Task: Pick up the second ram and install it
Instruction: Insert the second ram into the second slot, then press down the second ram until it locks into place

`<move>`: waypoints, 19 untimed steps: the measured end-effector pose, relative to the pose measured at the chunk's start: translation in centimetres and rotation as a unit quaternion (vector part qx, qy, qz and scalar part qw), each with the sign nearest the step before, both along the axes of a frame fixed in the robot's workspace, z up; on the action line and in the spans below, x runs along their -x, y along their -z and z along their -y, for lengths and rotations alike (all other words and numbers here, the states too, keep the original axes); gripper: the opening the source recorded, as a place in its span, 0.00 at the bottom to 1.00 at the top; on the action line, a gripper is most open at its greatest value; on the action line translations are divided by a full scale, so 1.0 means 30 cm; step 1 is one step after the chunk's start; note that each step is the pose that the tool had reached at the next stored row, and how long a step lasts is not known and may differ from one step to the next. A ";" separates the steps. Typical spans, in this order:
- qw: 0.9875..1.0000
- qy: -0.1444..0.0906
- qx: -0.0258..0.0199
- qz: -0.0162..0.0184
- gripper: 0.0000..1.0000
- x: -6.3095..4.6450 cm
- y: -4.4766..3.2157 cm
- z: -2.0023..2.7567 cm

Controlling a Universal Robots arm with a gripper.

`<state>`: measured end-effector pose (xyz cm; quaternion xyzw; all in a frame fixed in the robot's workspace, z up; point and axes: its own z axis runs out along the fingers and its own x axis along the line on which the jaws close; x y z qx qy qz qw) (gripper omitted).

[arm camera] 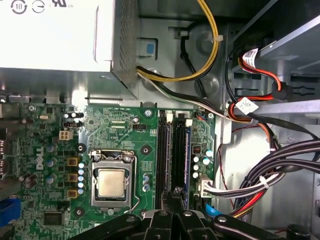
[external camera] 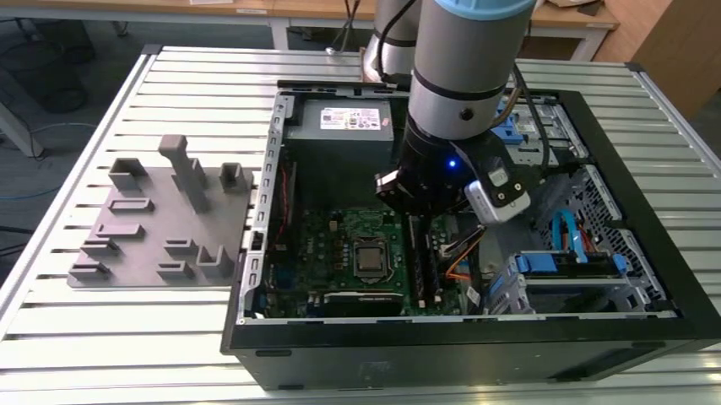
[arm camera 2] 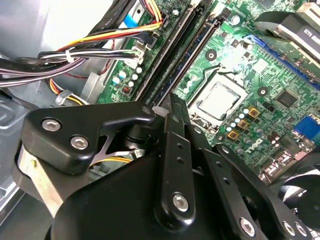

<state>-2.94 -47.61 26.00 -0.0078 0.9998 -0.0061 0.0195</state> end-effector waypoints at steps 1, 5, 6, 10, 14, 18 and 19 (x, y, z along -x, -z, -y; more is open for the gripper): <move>1.000 0.000 0.000 0.000 0.11 0.000 0.000 0.000; 1.000 0.000 0.000 0.000 0.11 0.000 0.000 0.000; 1.000 0.000 0.000 0.000 0.11 0.000 0.000 0.000; 1.000 0.000 0.000 0.000 0.11 0.000 0.000 0.000; 1.000 0.002 0.000 0.000 0.11 0.000 0.016 -0.003; 1.000 0.016 0.000 0.000 0.11 0.000 0.040 -0.008; 1.000 0.019 0.000 0.000 0.11 0.000 0.046 -0.010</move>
